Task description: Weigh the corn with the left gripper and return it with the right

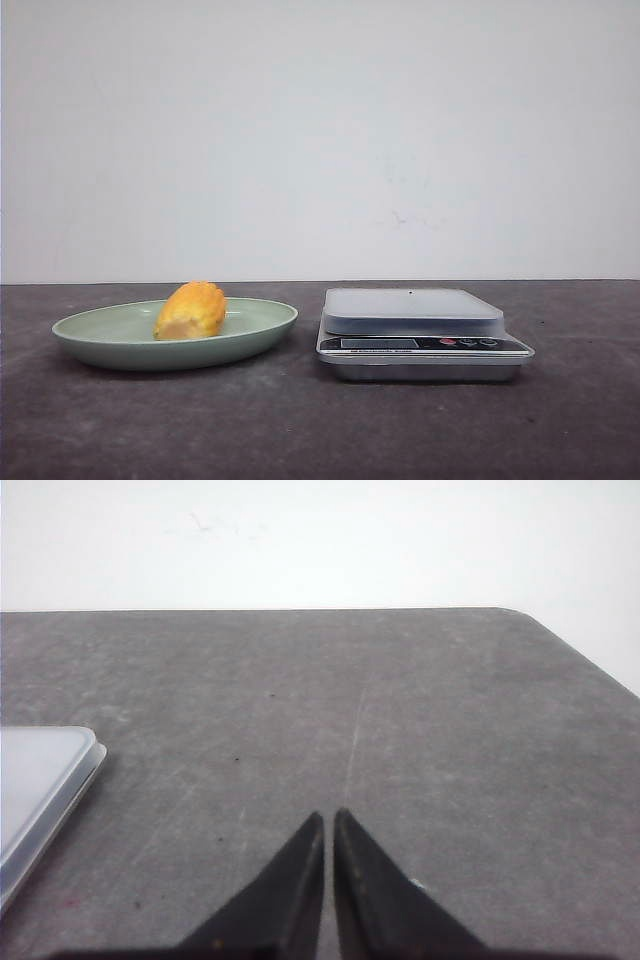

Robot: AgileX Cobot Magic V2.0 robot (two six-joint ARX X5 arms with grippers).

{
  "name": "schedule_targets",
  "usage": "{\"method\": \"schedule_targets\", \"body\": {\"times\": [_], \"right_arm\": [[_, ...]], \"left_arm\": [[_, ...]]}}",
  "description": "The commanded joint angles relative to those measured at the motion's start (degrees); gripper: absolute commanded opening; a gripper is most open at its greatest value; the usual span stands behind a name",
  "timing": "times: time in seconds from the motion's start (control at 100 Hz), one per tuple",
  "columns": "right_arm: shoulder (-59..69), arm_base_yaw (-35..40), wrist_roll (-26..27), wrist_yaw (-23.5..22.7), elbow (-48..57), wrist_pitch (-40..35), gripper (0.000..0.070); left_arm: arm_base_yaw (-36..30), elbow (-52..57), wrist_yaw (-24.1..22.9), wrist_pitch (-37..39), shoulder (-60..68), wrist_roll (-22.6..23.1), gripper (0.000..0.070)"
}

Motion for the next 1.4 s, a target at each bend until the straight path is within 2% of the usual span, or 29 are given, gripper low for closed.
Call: {"method": "schedule_targets", "body": {"times": [0.0, 0.9, 1.11, 1.39], "right_arm": [[-0.07, 0.04, 0.66, 0.07, -0.24, 0.79, 0.001], [-0.07, 0.02, 0.66, 0.04, -0.24, 0.85, 0.001], [-0.07, 0.7, 2.14, -3.06, -0.24, -0.44, 0.001], [-0.07, 3.23, 2.21, -2.99, -0.24, -1.66, 0.001]], "left_arm": [[0.11, -0.92, 0.07, -0.31, -0.07, 0.31, 0.0], [0.11, -0.92, 0.07, -0.31, -0.07, 0.31, 0.0], [0.11, -0.92, 0.07, -0.31, -0.07, 0.31, 0.0], [0.11, -0.92, 0.02, -0.24, -0.07, 0.35, 0.0]]}}
